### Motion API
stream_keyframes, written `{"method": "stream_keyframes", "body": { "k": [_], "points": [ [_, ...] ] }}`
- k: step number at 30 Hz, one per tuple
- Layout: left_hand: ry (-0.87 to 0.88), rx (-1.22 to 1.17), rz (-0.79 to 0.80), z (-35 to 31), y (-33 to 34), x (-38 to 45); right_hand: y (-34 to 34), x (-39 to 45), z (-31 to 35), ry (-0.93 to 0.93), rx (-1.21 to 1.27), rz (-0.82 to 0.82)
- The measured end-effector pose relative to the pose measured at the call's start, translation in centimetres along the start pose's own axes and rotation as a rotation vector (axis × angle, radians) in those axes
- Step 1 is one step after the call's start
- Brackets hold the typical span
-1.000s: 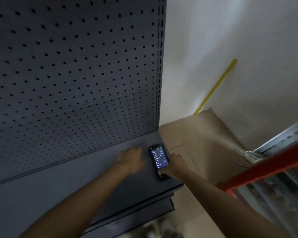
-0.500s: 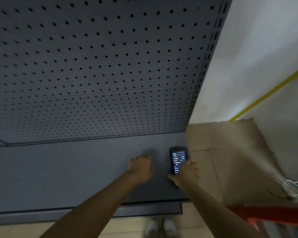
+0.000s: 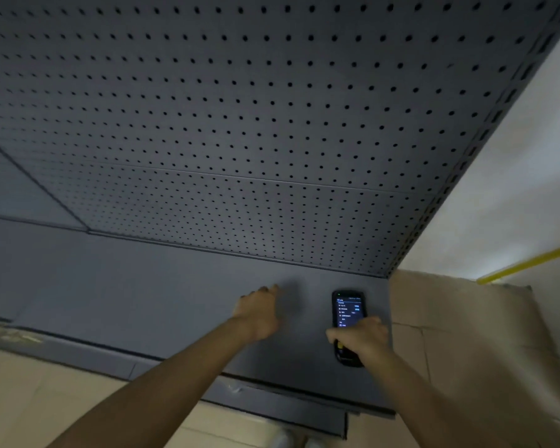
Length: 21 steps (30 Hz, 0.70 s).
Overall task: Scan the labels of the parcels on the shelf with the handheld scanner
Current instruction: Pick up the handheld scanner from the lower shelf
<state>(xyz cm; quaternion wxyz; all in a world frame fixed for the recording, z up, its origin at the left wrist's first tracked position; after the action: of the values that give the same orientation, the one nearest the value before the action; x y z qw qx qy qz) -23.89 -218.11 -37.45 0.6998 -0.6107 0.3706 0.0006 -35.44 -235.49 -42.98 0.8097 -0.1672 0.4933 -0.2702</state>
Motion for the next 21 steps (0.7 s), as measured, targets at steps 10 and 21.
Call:
{"method": "stream_keyframes", "body": {
  "k": [10,21],
  "points": [
    [-0.214,-0.063,-0.188,10.5,-2.4,-5.5,6.5,-8.0,10.1,-0.410,-0.069,0.247],
    [-0.604,-0.098,-0.295,29.4,0.6,-19.5,22.3,-23.7,17.6,-0.678,-0.100,0.461]
  ]
}}
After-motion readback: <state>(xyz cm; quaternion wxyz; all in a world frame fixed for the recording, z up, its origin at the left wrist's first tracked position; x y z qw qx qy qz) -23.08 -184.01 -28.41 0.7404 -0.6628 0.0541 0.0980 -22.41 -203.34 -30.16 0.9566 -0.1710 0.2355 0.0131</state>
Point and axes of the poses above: each hand's wrist, its own x-axis towards the middle knuckle, its own y-axis out of the palm, z = x × y, the point moved 4 cm from there along x, towards the middle knuckle, and after that the axes turned 12 degrees about x, right-handed, at the moved point
